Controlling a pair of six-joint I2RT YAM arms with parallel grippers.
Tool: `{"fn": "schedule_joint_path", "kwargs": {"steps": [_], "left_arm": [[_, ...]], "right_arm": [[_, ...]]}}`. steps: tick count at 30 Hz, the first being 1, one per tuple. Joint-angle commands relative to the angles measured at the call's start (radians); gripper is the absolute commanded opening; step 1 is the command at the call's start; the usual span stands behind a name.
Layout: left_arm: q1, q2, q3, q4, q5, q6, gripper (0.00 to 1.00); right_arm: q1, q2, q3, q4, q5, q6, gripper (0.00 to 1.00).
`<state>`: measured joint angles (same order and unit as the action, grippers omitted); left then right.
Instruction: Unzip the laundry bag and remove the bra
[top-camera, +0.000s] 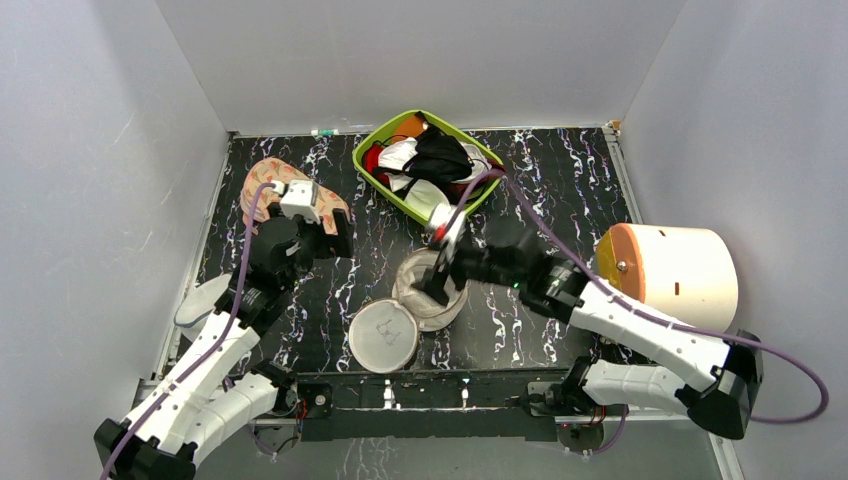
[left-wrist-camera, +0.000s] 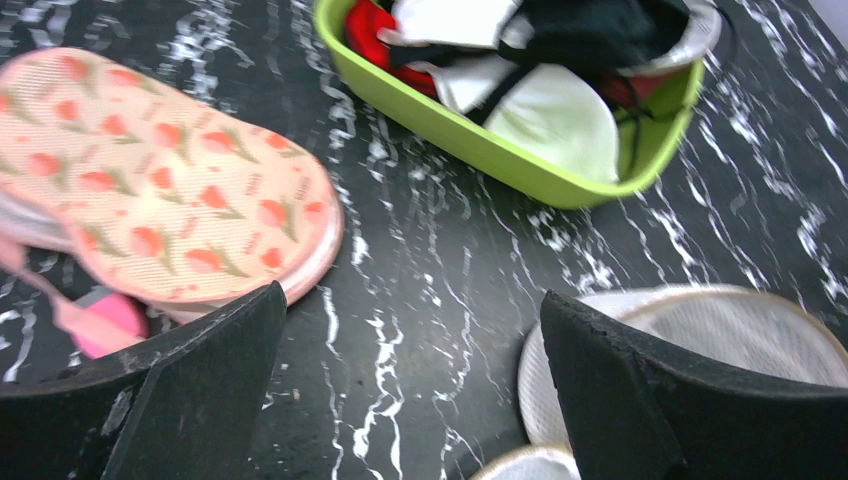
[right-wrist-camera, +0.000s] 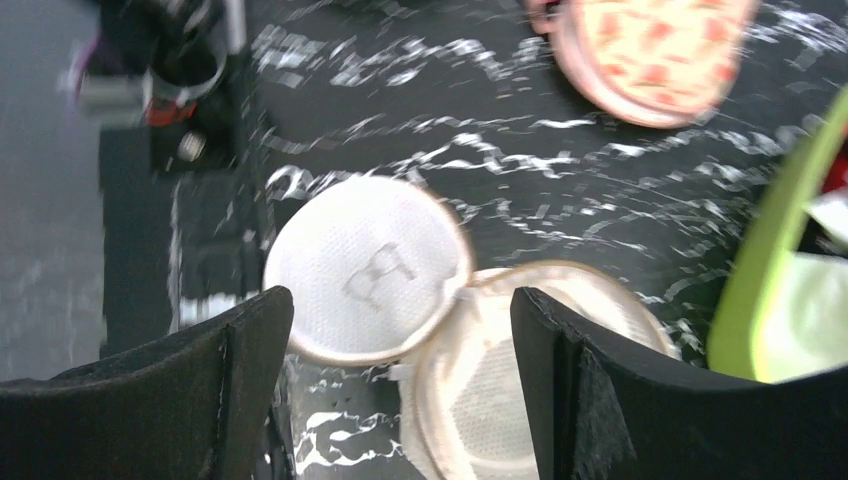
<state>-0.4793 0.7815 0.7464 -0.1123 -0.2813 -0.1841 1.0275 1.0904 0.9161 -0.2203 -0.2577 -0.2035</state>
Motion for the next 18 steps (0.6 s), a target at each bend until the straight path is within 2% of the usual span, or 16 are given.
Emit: {"fn": "schedule_joint_path", "kwargs": {"steps": [1, 3, 6, 15, 18], "left_arm": [[0.004, -0.021, -0.013, 0.01, -0.128, -0.009, 0.98], [0.005, -0.008, -0.009, 0.008, -0.129, -0.007, 0.98], [0.006, 0.012, 0.008, -0.009, -0.113, -0.009, 0.98], [0.006, 0.018, 0.002, -0.004, -0.098, -0.016, 0.99], [0.005, 0.019, 0.005, -0.006, -0.089, -0.017, 0.98]], "right_arm": [[0.157, 0.05, -0.07, -0.001, -0.036, -0.292, 0.77], [0.225, 0.086, -0.081, -0.04, -0.041, -0.409, 0.74], [0.3, 0.137, -0.104, -0.044, 0.063, -0.506, 0.74], [0.458, 0.314, -0.09, -0.002, 0.411, -0.618, 0.77], [0.485, 0.355, -0.094, 0.043, 0.467, -0.654, 0.76]]}}
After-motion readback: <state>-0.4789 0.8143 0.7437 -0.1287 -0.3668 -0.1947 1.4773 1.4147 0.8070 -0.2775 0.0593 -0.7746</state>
